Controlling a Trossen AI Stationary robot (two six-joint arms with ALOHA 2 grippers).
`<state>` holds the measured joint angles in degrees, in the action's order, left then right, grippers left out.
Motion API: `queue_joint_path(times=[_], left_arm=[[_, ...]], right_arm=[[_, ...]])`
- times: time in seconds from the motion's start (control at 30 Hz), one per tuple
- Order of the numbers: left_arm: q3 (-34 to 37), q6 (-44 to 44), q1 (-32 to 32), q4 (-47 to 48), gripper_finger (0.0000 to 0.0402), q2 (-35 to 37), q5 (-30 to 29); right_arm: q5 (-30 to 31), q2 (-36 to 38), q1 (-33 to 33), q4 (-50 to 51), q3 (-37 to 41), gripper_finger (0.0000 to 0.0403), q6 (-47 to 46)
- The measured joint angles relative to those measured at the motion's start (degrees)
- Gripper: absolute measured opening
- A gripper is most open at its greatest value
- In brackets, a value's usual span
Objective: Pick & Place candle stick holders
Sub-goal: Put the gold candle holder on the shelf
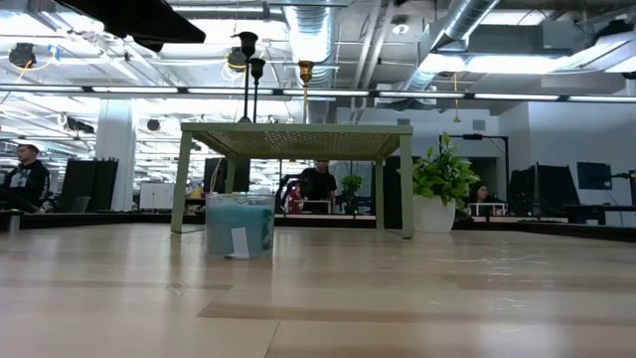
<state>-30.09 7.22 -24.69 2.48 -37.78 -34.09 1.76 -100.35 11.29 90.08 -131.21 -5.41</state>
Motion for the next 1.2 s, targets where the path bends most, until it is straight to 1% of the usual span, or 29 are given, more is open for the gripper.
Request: queue_joint_path(times=[0.1, 0.2, 0.33, 0.4, 0.53, 0.63, 0.7, 0.8, 0.87, 0.9, 0.97, 1.07, 1.2], left_arm=[[0.0, 0.0, 0.0, 0.0, 0.0011, 0.0, 0.0], [0.0, 0.0, 0.0, 0.0, 0.0011, 0.0, 0.0], [0.0, 0.0, 0.0, 0.0, 0.0011, 0.0, 0.0], [0.0, 0.0, 0.0, 0.0, 0.0011, 0.0, 0.0], [0.0, 0.0, 0.0, 0.0, 0.0011, 0.0, 0.0], [0.0, 0.0, 0.0, 0.0, 0.0011, 0.0, 0.0], [0.0, 0.0, 0.0, 0.0, 0.0011, 0.0, 0.0], [0.0, 0.0, 0.0, 0.0, 0.0011, 0.0, 0.0], [0.0, 0.0, 0.0, 0.0, 0.0011, 0.0, 0.0], [0.0, 0.0, 0.0, 0.0, 0.0011, 0.0, 0.0], [0.0, 0.0, 0.0, 0.0, 0.0011, 0.0, 0.0], [0.0, 0.0, 0.0, 0.0, 0.0011, 0.0, 0.0], [0.0, 0.0, 0.0, 0.0, 0.0011, 0.0, 0.0]], right_arm=[[4.8, 4.4, -5.9, 0.2, 3.0, 0.0066, -5.8], [10.5, 8.9, -12.3, 0.3, 7.6, 0.0066, -10.7], [19.0, 15.3, -21.0, 0.2, 16.2, 0.0066, -18.1], [22.1, 18.4, -24.7, 0.2, 21.8, 0.0066, -21.5], [25.3, 23.9, -30.6, 0.1, 33.9, 0.0066, -28.1], [25.1, 27.5, -33.6, -0.2, 43.6, 0.0066, -33.9], [22.0, 29.6, -35.3, -0.8, 49.6, 0.0065, -38.3], [10.9, 32.1, -36.5, -1.9, 56.5, 0.006, -47.1], [3.7, 33.0, -37.1, -2.7, 59.6, 0.0052, -53.0], [1.3, 33.3, -37.6, -2.7, 60.5, 0.0047, -55.2], [-1.8, 33.7, -38.4, -3.0, 61.5, 0.0036, -58.6], [-4.5, 33.6, -39.5, -4.5, 61.9, 0.0021, -63.3], [-9.8, 33.5, -40.3, -7.0, 61.9, 0.001, -68.6]])
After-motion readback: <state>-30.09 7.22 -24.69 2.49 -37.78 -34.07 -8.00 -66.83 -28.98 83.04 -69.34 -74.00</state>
